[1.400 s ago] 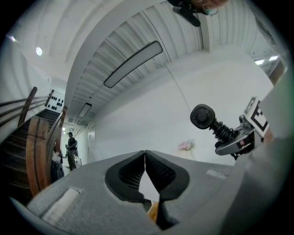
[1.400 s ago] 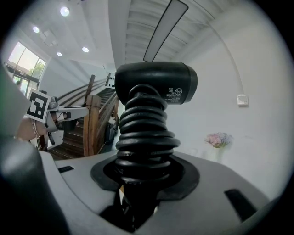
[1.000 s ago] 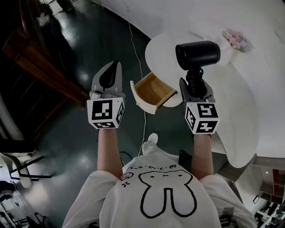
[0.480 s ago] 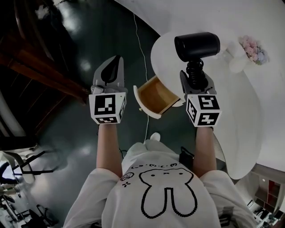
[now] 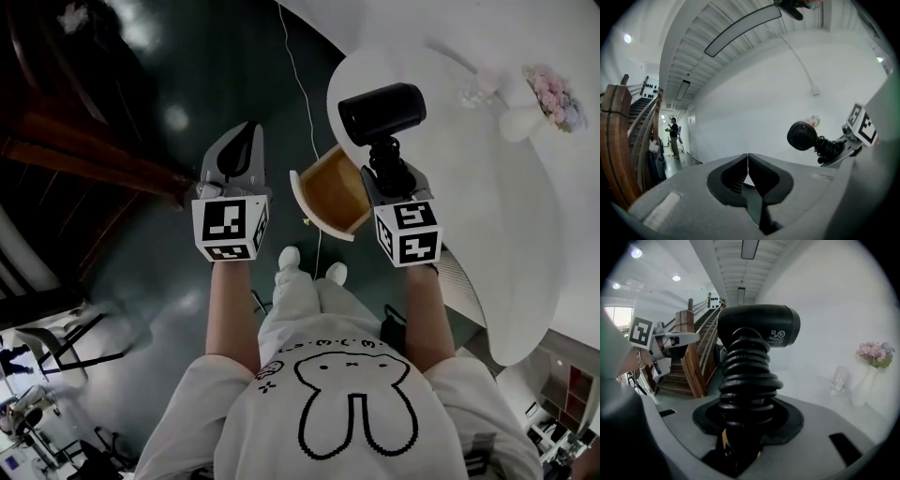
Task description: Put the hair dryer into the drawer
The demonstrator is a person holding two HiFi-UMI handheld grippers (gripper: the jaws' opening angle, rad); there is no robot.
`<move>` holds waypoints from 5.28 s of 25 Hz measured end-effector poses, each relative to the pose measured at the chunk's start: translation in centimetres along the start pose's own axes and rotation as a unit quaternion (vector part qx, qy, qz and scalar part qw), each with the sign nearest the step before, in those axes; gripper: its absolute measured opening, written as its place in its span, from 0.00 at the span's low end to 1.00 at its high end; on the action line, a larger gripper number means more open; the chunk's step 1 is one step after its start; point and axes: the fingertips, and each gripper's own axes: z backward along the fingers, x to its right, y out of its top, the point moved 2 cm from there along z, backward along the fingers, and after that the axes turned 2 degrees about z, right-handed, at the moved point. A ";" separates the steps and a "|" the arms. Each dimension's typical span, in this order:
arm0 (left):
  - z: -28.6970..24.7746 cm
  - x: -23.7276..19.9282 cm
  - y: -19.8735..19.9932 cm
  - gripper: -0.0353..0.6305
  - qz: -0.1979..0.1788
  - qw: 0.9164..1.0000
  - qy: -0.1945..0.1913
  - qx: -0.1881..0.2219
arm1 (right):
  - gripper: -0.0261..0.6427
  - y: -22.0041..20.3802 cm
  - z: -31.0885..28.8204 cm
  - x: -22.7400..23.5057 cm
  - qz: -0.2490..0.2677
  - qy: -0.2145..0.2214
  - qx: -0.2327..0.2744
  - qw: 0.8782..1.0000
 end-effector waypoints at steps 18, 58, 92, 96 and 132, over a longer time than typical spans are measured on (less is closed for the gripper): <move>-2.0 -3.9 -5.7 0.08 0.035 0.997 -0.027 -0.058 | 0.31 -12.4 -7.0 -8.4 -0.006 0.107 -0.207 0.973; 1.3 -2.2 -9.1 0.08 -0.034 0.993 -0.059 -0.101 | 0.31 -25.6 -13.3 -3.9 -0.097 -0.061 -0.498 0.860; -0.1 -3.1 -10.7 0.08 -0.061 0.989 -0.100 -0.096 | 0.44 -27.4 -16.2 0.0 -0.001 -0.191 -0.537 0.822; -0.6 -2.6 -10.0 0.08 -0.042 0.990 -0.100 -0.087 | 0.44 -25.7 -15.5 -0.9 0.004 -0.160 -0.524 0.837; -2.5 3.8 3.8 0.08 -0.034 0.991 -0.127 0.033 | 0.43 -6.8 0.1 0.8 -0.168 -0.008 -0.275 0.946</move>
